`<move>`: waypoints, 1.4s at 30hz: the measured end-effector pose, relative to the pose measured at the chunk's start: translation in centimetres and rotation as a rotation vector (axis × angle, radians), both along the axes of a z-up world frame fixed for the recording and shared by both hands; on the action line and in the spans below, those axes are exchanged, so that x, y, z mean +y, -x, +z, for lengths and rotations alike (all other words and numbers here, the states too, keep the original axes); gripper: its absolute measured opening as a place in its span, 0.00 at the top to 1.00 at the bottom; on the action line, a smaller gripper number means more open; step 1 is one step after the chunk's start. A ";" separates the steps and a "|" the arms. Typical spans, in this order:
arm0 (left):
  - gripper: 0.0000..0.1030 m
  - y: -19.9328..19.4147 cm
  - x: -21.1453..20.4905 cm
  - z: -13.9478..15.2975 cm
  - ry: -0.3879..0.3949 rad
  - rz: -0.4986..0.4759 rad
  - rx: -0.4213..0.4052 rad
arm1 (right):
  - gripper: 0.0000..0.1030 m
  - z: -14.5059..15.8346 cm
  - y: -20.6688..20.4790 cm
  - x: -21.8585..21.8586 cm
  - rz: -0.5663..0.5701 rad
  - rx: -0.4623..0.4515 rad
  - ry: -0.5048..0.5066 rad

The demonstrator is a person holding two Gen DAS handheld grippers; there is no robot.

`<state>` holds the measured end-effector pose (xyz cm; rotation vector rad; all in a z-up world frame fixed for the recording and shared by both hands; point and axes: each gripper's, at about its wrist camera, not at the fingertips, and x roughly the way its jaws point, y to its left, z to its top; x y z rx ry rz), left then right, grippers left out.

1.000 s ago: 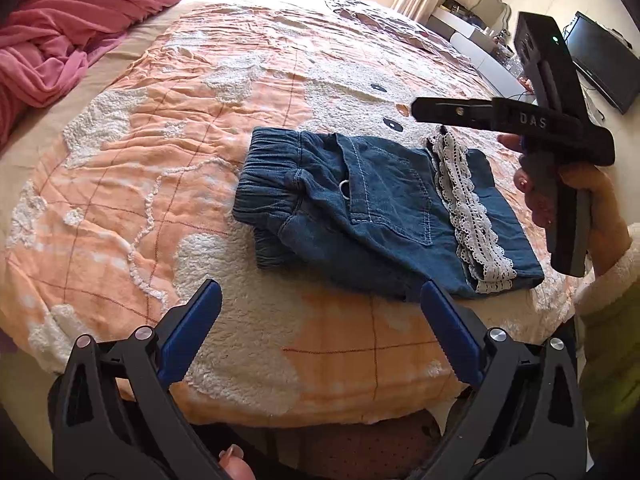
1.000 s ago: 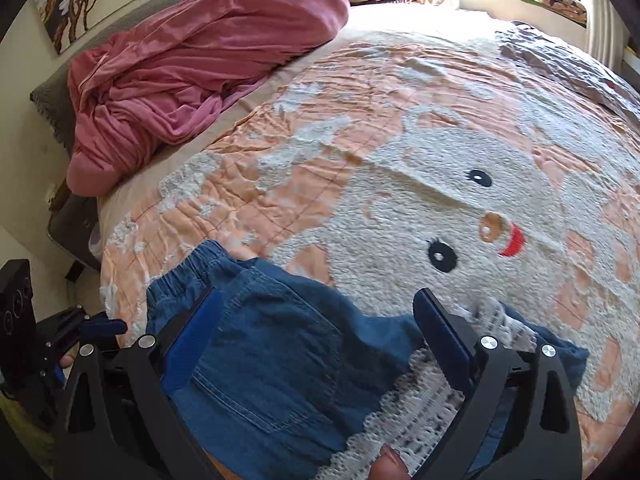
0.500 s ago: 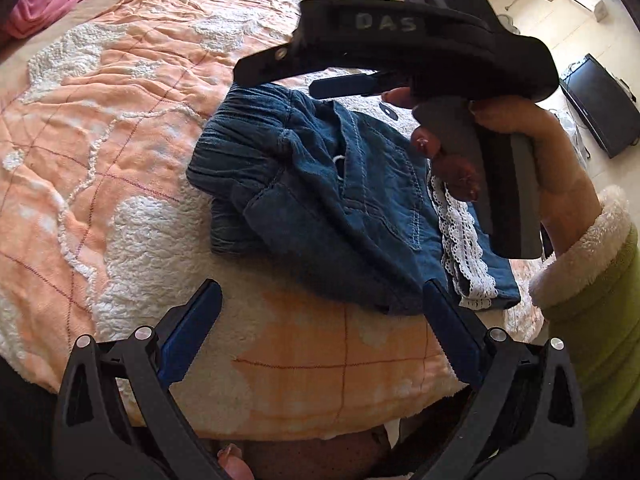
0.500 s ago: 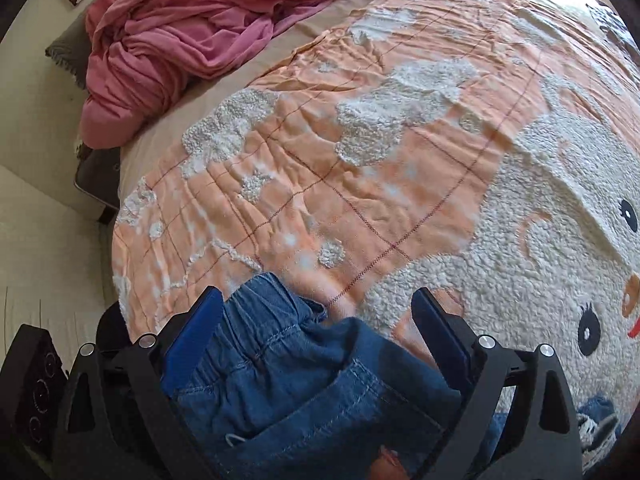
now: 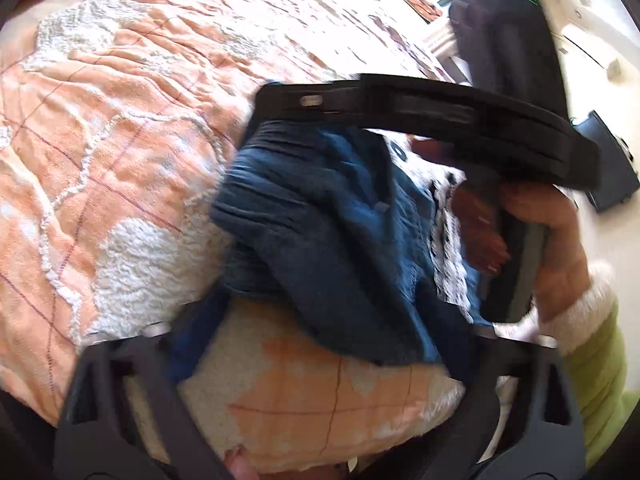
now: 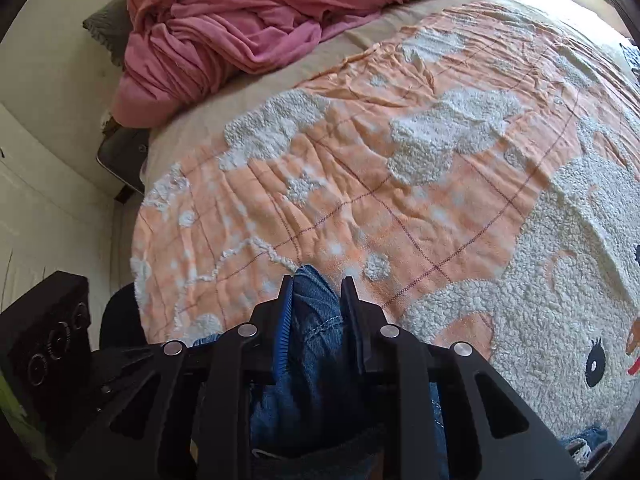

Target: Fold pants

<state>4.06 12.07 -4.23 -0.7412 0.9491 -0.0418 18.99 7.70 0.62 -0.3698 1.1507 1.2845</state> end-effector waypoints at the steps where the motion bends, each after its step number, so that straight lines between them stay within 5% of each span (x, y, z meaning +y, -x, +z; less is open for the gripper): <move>1: 0.51 -0.2 0.1 -0.1 0.018 0.004 -0.003 | 0.78 0.5 -0.2 -0.6 -0.009 -0.003 -0.022; 5: 0.69 -0.9 -0.8 0.9 0.019 -0.029 -0.024 | 0.78 2.7 -1.0 -3.1 -0.033 -0.014 -0.100; 16: 0.69 -4.3 -9.5 5.5 -0.114 -0.210 -0.131 | 0.78 6.6 -3.5 -15.5 -0.146 -0.072 -0.268; 29: 0.69 -7.2 -21.1 4.2 -0.299 -0.432 -0.121 | 0.78 3.6 -4.0 -30.0 -0.309 -0.061 -0.300; 37: 0.53 -5.8 -23.8 3.3 -0.360 -0.487 -0.146 | 0.78 1.1 -2.9 -34.2 -0.379 -0.046 -0.278; 42: 0.30 -5.1 -24.9 3.3 -0.329 -0.529 -0.174 | 0.76 0.5 -3.2 -35.6 -0.446 -0.013 -0.246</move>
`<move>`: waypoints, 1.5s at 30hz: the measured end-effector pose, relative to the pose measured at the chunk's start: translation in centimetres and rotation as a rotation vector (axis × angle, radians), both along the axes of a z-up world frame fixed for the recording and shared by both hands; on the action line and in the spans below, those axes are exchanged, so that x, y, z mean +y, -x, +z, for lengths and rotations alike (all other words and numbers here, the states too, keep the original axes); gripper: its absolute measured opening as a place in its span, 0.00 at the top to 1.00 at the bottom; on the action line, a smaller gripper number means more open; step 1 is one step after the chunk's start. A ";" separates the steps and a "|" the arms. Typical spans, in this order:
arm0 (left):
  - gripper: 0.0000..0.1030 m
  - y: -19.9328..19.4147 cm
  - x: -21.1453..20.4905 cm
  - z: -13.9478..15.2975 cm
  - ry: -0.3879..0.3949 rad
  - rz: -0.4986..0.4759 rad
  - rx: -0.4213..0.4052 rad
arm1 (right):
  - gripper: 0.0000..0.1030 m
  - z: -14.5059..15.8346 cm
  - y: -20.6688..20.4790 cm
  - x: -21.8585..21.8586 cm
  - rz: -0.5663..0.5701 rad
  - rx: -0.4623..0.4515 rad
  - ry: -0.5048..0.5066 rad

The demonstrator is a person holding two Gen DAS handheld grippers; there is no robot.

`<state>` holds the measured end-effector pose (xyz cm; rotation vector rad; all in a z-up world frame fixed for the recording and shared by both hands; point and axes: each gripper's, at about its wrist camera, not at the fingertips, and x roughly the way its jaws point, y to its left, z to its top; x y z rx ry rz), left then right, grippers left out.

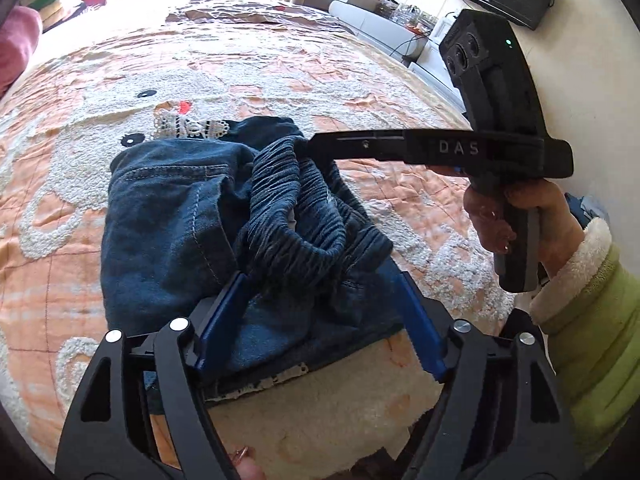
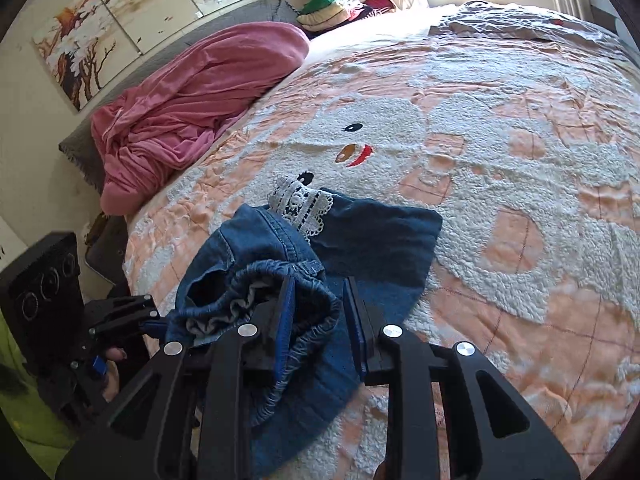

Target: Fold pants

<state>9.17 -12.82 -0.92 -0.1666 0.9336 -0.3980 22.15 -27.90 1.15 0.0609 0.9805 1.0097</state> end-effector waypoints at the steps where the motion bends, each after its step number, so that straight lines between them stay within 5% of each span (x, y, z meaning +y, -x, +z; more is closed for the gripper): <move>1: 0.29 0.1 0.0 0.1 0.010 -0.007 -0.002 | 0.72 0.3 -0.1 -0.3 -0.016 0.011 -0.015; 4: 0.23 0.7 -0.4 0.1 0.051 -0.033 0.000 | 0.45 1.5 0.2 0.4 -0.044 0.004 -0.026; 9: 0.19 1.8 -0.7 0.1 0.073 -0.064 -0.004 | 0.28 2.3 0.6 4.4 -0.021 -0.032 0.079; 13: 0.19 2.4 -0.3 0.3 0.121 -0.085 0.004 | 0.28 -0.1 0.9 5.9 -0.015 -0.072 0.318; 15: 0.18 2.7 0.5 0.6 0.158 -0.091 0.016 | 0.28 -1.2 1.1 5.1 -0.010 -0.080 0.357; 23: 0.12 3.3 5.5 2.9 0.152 0.007 -0.004 | 0.22 -1.6 1.1 1.7 -0.076 -0.053 0.272; 29: 0.09 0.2 10.3 3.8 0.043 0.144 0.021 | 0.22 2.5 4.5 -0.8 -0.100 -0.169 0.138; 33: 0.09 -2.4 11.5 4.3 0.013 0.154 0.044 | 0.22 4.5 8.3 -1.0 -0.015 -0.242 0.088; 35: 0.09 -3.7 11.1 4.4 0.013 0.126 0.058 | 0.26 5.0 10.1 0.0 0.044 -0.270 0.088; 40: 0.10 -6.1 8.8 4.0 0.050 0.031 0.103 | 0.60 3.5 11.6 3.2 0.154 -0.236 0.167; 44: 0.26 -7.5 6.3 2.6 0.042 -0.039 0.157 | 0.70 1.8 11.4 4.9 0.169 -0.237 0.233; 45: 0.31 -8.0 6.0 2.0 0.031 -0.043 0.172 | 0.86 1.5 11.1 5.0 0.163 -0.234 0.235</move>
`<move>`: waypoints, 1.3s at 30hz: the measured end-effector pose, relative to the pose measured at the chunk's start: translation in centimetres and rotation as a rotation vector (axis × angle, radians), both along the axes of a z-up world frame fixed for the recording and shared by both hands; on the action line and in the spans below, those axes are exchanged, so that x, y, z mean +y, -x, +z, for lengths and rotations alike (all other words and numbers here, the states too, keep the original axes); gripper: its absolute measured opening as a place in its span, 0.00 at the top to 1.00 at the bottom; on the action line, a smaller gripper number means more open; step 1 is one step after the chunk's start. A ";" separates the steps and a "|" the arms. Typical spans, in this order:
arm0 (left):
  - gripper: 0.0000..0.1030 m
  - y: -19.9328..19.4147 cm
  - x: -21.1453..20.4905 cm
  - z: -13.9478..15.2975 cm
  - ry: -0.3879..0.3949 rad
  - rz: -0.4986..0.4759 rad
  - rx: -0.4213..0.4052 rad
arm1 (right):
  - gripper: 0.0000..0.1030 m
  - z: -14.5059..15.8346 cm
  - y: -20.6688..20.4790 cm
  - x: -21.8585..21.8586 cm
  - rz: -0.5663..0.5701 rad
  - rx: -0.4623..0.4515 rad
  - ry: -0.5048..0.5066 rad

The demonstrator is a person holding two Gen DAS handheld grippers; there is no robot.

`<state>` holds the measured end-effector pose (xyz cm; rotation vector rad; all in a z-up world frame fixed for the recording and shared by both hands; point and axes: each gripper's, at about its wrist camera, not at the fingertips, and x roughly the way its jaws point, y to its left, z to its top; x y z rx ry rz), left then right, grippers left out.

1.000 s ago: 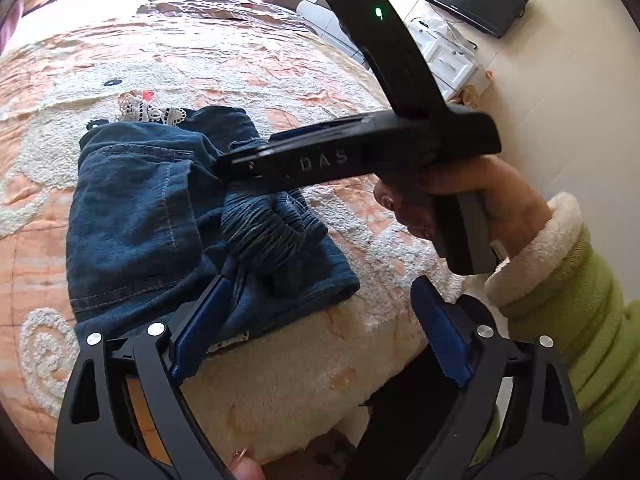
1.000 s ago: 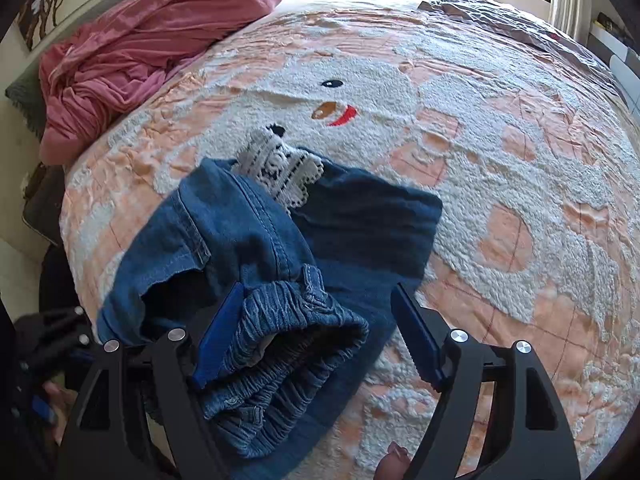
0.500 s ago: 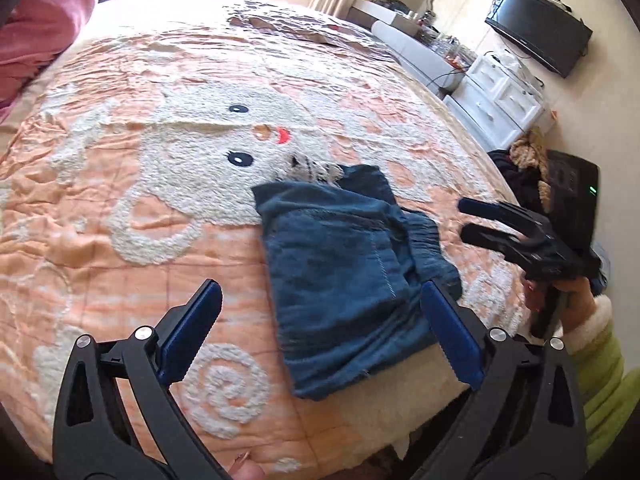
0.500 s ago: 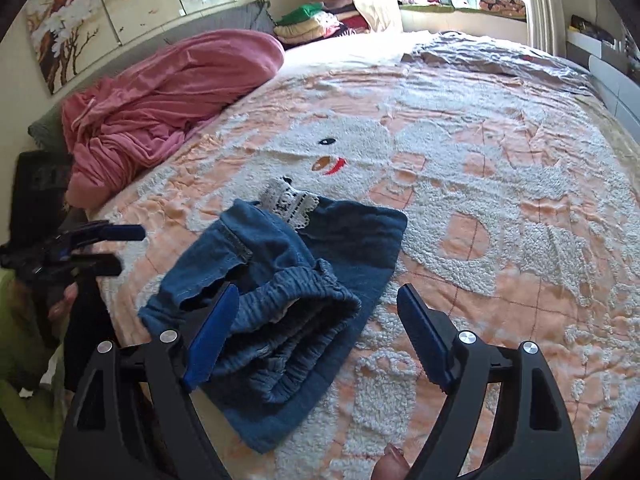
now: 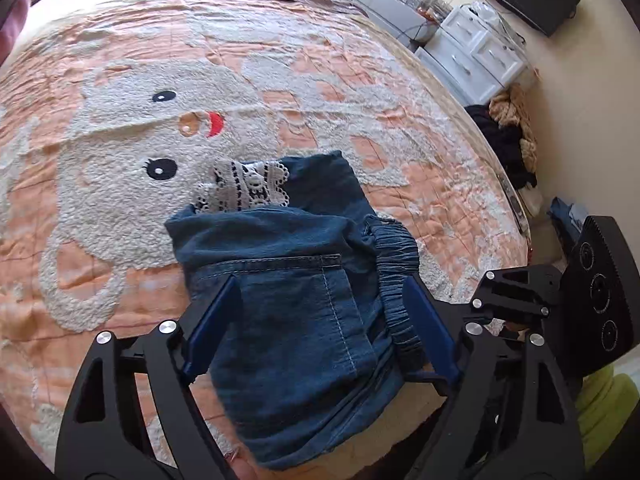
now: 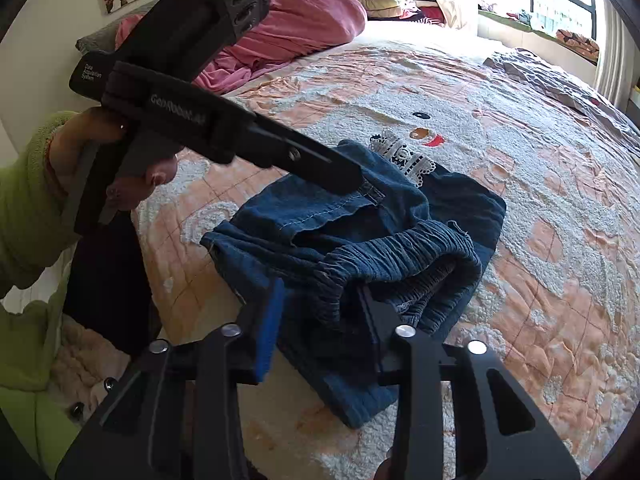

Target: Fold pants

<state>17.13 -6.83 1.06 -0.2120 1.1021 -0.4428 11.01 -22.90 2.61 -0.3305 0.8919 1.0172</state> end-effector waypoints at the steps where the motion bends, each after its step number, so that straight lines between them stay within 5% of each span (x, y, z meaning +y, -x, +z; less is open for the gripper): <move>1: 0.34 -0.5 -0.1 -0.6 -0.017 0.010 0.009 | 0.87 -0.3 -0.2 0.1 0.000 0.006 0.002; 7: 0.40 -2.4 0.5 -2.7 -0.022 0.039 0.048 | 0.89 0.2 0.3 -2.6 0.030 -0.019 -0.003; 12: 0.40 -2.9 0.1 -3.4 -0.011 0.032 0.050 | 0.90 -2.4 1.4 -3.5 0.060 0.012 0.017; 18: 0.37 -3.2 0.4 -3.4 0.017 0.021 0.049 | 0.86 -2.4 1.8 -3.8 -0.007 0.039 -0.029; 25: 0.27 -3.2 0.9 -2.4 -0.022 -0.018 0.043 | 0.63 3.6 6.4 -3.1 0.078 -0.161 -0.113; 32: 0.26 -2.9 1.7 -2.9 -0.038 -0.015 0.058 | 0.62 2.0 9.6 5.8 0.315 -0.361 0.016; 36: 0.26 -2.9 1.6 -3.5 -0.043 -0.022 0.061 | 0.64 -0.1 9.5 9.4 0.373 -0.486 0.150; 39: 0.26 -3.2 1.7 -3.8 -0.041 -0.024 0.065 | 0.87 -2.4 8.4 10.7 0.379 -0.506 0.262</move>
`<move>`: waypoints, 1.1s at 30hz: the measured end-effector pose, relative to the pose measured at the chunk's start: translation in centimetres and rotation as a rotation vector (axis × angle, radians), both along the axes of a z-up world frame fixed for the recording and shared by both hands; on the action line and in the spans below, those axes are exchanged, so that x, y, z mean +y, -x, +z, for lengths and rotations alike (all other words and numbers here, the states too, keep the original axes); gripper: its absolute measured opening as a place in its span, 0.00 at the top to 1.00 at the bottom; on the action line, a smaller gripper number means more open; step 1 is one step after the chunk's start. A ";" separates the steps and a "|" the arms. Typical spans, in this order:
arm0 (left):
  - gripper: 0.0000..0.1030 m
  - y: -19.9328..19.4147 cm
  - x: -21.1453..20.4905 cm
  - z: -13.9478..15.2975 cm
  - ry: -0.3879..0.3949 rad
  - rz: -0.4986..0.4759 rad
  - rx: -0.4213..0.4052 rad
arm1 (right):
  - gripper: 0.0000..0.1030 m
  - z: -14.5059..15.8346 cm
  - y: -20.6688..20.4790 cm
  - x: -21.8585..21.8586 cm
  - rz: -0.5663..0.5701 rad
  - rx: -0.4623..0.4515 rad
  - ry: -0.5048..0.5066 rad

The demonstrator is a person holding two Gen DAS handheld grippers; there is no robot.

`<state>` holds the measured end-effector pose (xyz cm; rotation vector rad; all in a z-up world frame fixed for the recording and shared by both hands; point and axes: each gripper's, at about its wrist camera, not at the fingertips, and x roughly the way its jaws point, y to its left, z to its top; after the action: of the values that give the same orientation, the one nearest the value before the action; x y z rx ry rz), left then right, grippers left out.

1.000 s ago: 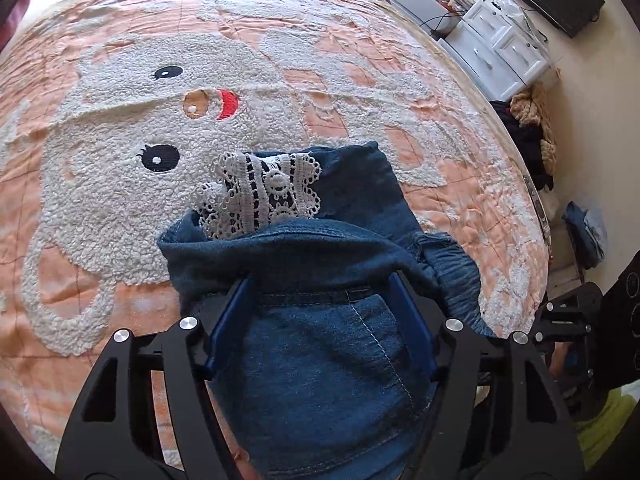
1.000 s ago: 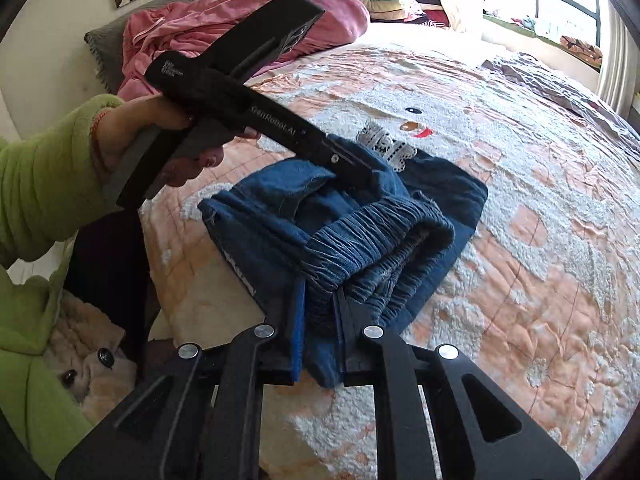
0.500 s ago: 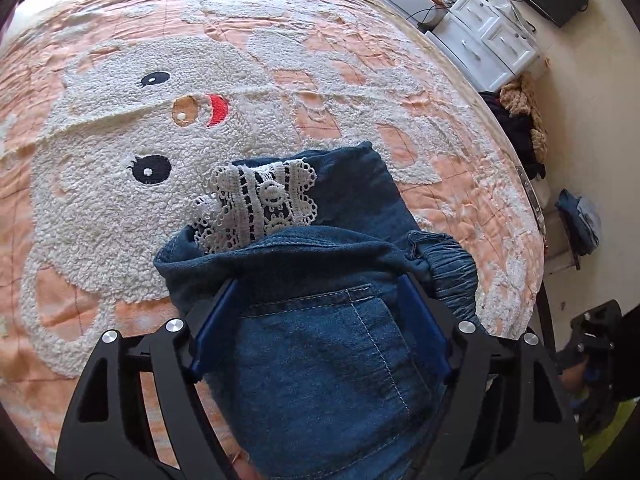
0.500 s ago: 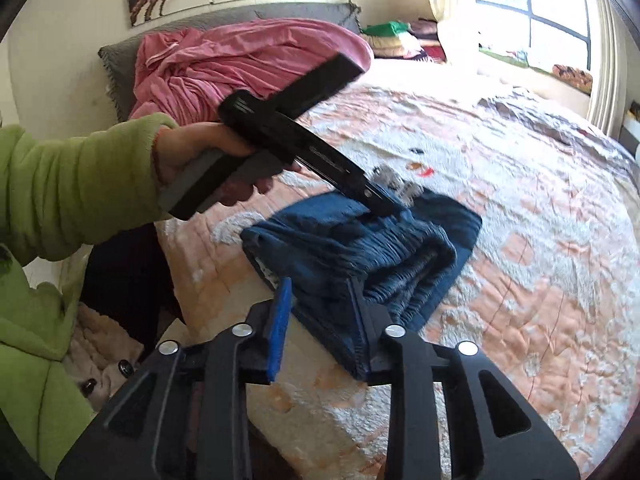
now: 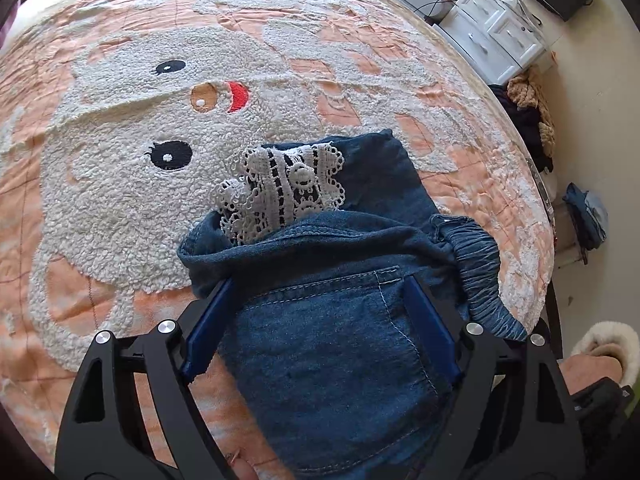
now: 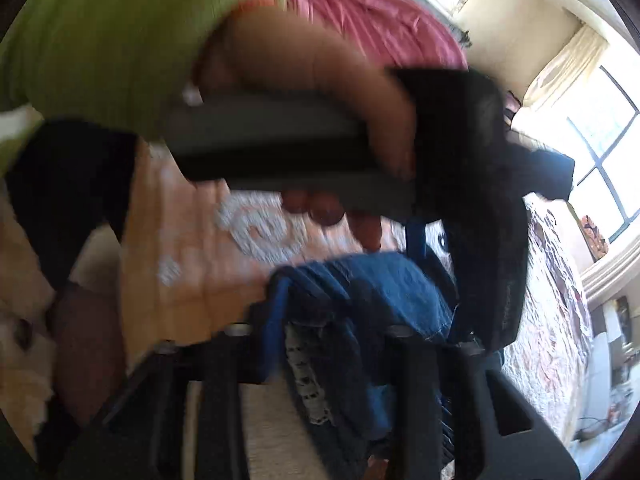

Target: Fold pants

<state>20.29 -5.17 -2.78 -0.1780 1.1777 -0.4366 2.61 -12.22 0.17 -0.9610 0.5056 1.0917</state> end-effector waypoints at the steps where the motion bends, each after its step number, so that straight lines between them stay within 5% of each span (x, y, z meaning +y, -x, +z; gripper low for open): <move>1: 0.26 -0.1 0.0 -0.1 -0.001 -0.001 0.003 | 0.92 -0.3 -0.1 -0.1 0.014 0.024 -0.004; 15: 0.21 -0.9 -0.2 -0.8 0.005 0.001 0.008 | 0.94 -2.8 2.0 -2.5 0.020 0.177 -0.057; 20: 0.21 -1.0 -0.1 -0.9 0.010 0.009 0.004 | 0.94 -1.2 1.1 -3.7 -0.053 0.326 -0.141; 24: 0.20 -1.1 0.0 -0.8 0.019 0.017 0.000 | 0.93 0.0 2.5 -5.3 -0.089 0.350 -0.202; 26: 0.20 -1.1 0.1 -0.6 0.027 0.021 -0.007 | 0.88 1.3 1.6 -6.7 -0.112 0.396 -0.292; 28: 0.20 -0.9 0.4 -0.2 0.041 0.026 -0.018 | 0.68 2.9 1.2 -7.9 -0.142 0.417 -0.385; 30: 0.20 -0.6 0.8 0.4 0.056 0.034 -0.028 | 0.59 4.1 0.2 -8.8 -0.185 0.422 -0.456; 33: 0.20 -0.1 1.1 1.0 0.061 0.045 -0.041 | 0.59 4.3 -2.0 -8.6 -0.308 0.383 -0.438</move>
<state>20.37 -4.09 -1.79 -0.2464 1.1188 -0.4351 4.59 -20.86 4.46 -0.2767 0.6653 1.0481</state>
